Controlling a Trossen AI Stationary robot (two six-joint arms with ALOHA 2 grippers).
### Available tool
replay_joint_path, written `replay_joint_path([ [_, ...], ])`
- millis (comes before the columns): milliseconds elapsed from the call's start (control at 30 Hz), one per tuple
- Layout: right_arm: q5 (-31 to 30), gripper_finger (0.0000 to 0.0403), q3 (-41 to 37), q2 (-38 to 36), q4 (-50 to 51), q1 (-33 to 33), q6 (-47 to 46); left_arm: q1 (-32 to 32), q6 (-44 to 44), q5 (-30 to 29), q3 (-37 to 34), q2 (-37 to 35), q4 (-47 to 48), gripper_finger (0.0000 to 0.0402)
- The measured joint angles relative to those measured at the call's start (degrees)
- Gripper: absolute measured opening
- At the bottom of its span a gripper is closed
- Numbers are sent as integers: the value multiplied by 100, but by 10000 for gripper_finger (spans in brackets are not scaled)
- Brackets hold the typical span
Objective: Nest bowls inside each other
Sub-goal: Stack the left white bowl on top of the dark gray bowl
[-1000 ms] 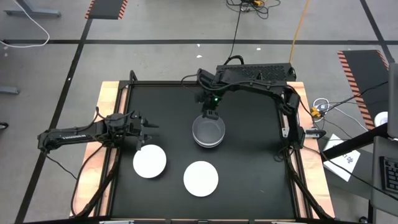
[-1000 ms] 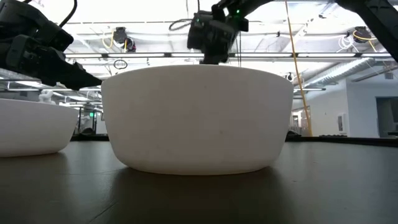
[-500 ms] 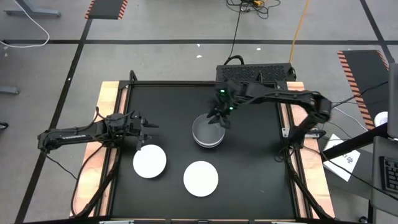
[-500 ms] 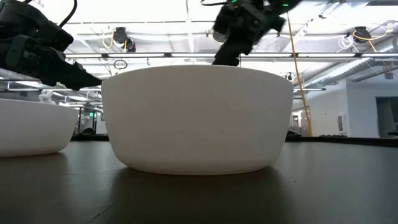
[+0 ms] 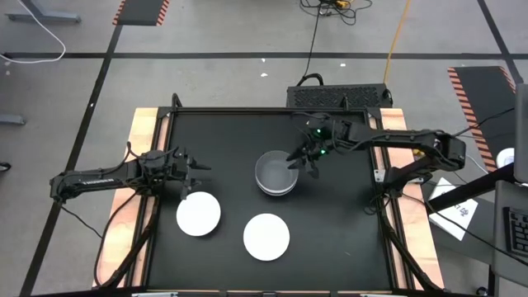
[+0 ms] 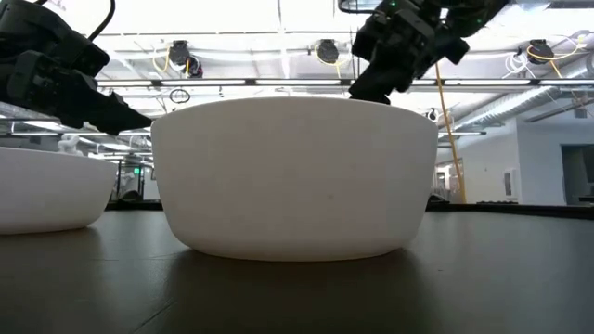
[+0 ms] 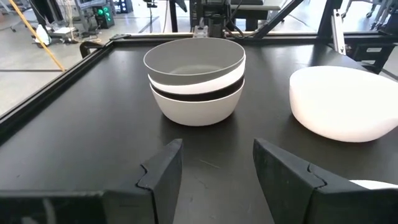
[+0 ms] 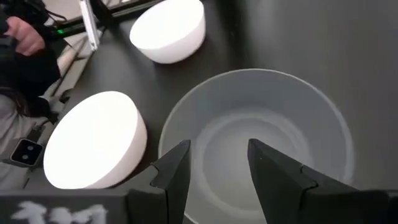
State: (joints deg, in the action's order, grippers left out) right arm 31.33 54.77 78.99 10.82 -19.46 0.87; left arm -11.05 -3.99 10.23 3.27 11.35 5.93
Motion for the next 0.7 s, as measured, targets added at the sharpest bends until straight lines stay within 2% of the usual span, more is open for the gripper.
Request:
replay_joint_path([
  [200,-15,153,-578,-103,-847,154,-173,0,-2,7,0,0,-1,198],
  [533,-585,153,-1010,-515,-1060,396,155,2,-20,31,0,35,-12,198],
  [700,-599,153,-1182,-767,-1322,520,130,4,-26,30,0,35,-7,198],
])
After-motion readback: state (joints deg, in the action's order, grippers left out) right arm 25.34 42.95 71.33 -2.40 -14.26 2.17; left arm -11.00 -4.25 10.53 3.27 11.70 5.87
